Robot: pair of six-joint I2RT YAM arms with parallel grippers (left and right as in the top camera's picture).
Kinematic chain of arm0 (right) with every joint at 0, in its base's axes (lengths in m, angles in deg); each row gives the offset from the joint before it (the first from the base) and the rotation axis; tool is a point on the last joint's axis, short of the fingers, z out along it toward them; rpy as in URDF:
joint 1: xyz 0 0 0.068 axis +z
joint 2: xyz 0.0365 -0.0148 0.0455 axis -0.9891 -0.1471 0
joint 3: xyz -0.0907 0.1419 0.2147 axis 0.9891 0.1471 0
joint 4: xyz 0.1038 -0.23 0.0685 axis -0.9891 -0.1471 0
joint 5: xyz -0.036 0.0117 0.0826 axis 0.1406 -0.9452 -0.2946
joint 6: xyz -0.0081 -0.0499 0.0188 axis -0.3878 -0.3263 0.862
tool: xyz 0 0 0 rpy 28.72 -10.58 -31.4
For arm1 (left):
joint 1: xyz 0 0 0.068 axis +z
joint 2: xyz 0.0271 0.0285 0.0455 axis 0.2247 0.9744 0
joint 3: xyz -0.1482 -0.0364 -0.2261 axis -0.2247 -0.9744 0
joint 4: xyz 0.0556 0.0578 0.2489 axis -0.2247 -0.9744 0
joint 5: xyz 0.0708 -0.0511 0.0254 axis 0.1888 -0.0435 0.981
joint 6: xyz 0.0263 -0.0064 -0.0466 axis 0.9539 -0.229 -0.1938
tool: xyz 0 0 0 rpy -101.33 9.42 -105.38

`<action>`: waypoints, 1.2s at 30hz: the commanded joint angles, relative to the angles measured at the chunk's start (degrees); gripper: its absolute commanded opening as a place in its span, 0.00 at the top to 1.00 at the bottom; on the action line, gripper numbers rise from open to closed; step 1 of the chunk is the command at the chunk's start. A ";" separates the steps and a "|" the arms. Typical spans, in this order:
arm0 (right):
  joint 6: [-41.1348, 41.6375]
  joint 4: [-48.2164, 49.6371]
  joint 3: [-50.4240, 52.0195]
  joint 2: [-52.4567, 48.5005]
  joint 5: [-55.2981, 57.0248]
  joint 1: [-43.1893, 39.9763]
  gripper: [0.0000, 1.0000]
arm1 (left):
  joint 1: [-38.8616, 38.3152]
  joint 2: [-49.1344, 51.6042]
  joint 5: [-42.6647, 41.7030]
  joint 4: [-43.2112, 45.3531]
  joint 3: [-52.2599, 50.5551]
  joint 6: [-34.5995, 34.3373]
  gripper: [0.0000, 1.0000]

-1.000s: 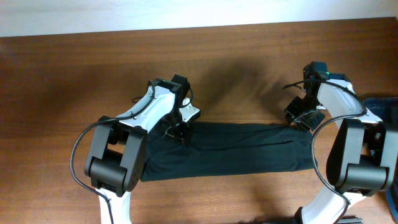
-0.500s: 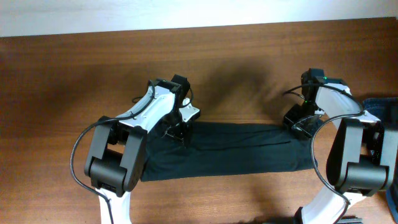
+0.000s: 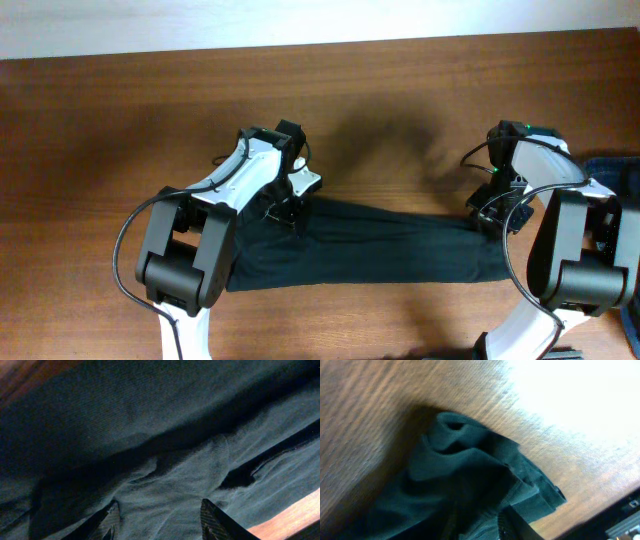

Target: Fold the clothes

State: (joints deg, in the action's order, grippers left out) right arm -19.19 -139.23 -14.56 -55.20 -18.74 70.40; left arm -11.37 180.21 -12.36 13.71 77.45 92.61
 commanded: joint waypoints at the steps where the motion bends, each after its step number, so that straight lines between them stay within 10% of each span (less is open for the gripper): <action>1: -0.15 0.02 0.50 -0.37 4.17 -0.63 0.63 | 0.24 -0.31 2.38 0.70 -1.03 -0.31 0.47; 24: -7.54 -11.54 -8.11 6.36 7.08 -2.75 0.59 | 3.28 -0.33 2.60 1.25 3.48 -1.42 0.43; 33: -30.95 -6.27 -11.45 14.08 -7.19 -2.75 0.37 | 8.66 -0.33 1.09 -3.04 16.55 -5.86 0.36; 36: -32.70 -8.09 -11.06 13.90 -14.03 -2.71 0.64 | 11.87 -0.33 -2.71 -8.11 20.90 -5.86 0.36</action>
State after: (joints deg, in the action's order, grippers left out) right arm -44.65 -146.49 -25.86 -41.12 -23.20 67.69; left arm -2.81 180.21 -11.57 8.20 94.50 88.35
